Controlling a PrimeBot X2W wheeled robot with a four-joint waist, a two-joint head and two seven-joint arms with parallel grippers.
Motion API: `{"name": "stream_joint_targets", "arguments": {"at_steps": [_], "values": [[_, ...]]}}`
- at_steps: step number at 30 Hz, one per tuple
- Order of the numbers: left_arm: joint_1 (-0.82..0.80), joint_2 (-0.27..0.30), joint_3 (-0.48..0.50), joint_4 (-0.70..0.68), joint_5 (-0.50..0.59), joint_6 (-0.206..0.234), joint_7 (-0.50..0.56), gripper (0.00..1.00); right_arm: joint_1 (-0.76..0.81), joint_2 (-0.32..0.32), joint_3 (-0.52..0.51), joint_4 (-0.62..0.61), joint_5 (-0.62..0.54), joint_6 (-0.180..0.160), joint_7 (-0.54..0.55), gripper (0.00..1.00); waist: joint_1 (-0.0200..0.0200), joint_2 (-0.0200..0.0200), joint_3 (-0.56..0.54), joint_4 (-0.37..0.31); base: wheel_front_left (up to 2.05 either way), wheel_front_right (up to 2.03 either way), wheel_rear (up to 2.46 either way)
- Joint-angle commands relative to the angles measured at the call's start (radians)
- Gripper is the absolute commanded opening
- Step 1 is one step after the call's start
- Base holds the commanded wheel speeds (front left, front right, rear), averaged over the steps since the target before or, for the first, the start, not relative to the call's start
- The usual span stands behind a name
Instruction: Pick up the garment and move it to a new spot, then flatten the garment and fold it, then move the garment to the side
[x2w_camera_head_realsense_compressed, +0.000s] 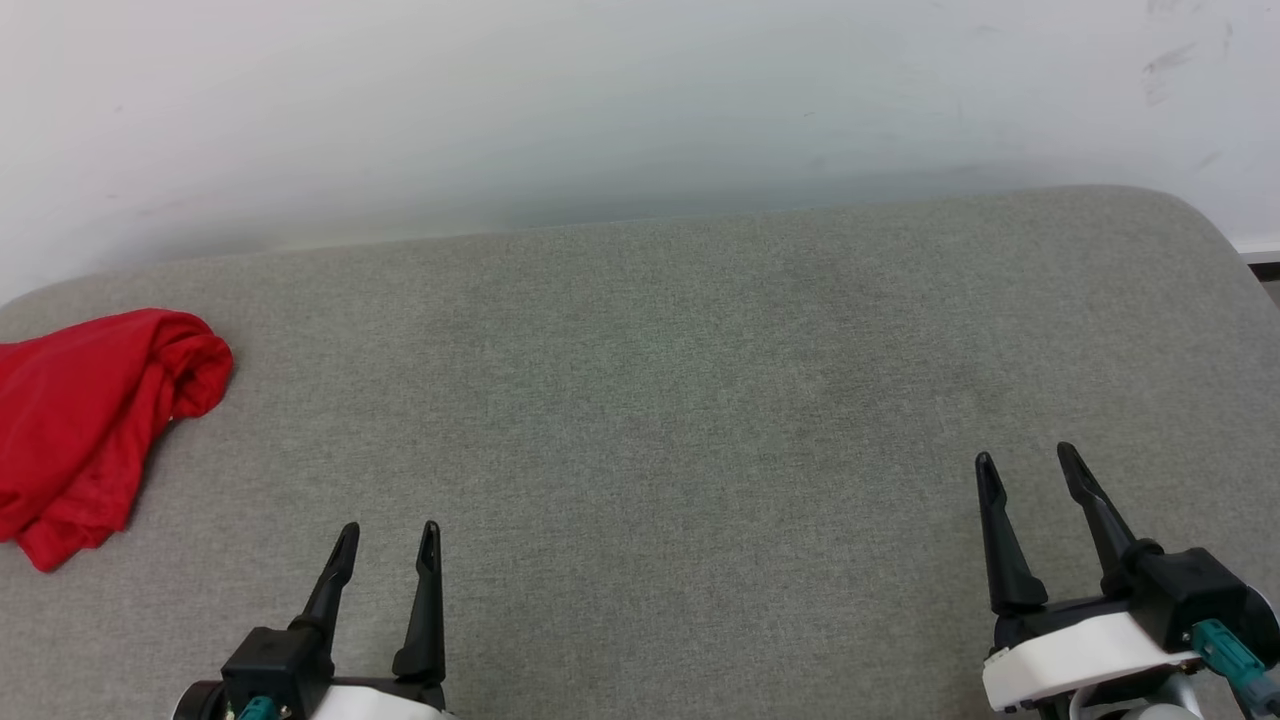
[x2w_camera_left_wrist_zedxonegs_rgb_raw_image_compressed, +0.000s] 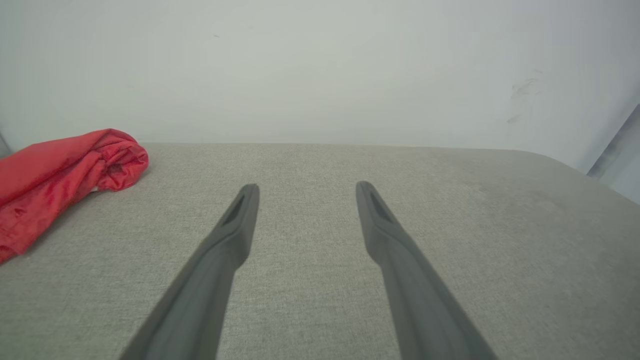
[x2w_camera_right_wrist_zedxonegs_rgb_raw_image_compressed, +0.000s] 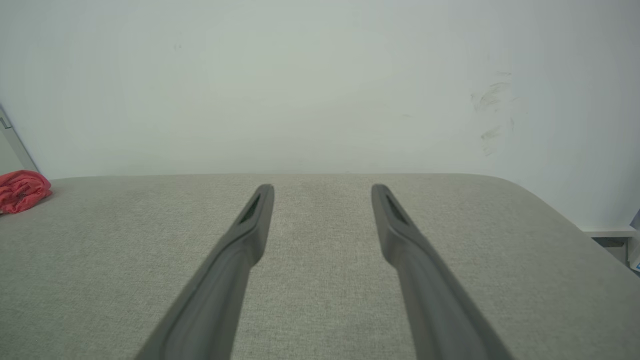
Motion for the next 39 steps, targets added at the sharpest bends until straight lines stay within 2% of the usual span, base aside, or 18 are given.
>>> {"name": "stream_joint_targets", "arguments": {"at_steps": [1, 12, 17, 21, 39], "values": [[-0.001, -0.002, 0.0, -0.002, 0.011, 0.0, -0.008, 1.0, 0.004, 0.001, 0.0, -0.001, -0.014, 0.0, -0.007, 1.0, -0.0001, 0.0, 0.0, 0.0, 0.0, 0.0, 0.0], [-0.006, -0.002, 0.0, 0.015, 0.041, -0.008, -0.019, 1.0, 0.007, 0.001, -0.005, 0.011, -0.019, 0.0, -0.018, 1.0, -0.0001, 0.0, 0.001, 0.008, 0.0, 0.0, 0.0], [-0.008, -0.002, -0.008, 0.017, 0.053, -0.013, -0.019, 1.0, 0.02, 0.001, -0.003, 0.008, -0.006, 0.0, -0.018, 1.0, -0.0001, 0.0, -0.004, 0.041, 0.0, 0.0, 0.0], [-0.008, -0.002, 0.011, 0.017, 0.02, -0.011, -0.019, 1.0, 0.025, 0.001, 0.002, 0.016, 0.02, 0.0, -0.018, 1.0, -0.0001, 0.0, -0.01, 0.088, 0.0, 0.0, 0.0], [0.04, -0.002, 0.054, -0.004, 0.058, -0.013, -0.019, 1.0, 0.048, 0.001, 0.077, 0.022, 0.063, 0.0, -0.018, 1.0, -0.0001, 0.0, -0.055, 0.375, 0.0, 0.0, 0.0]]}}
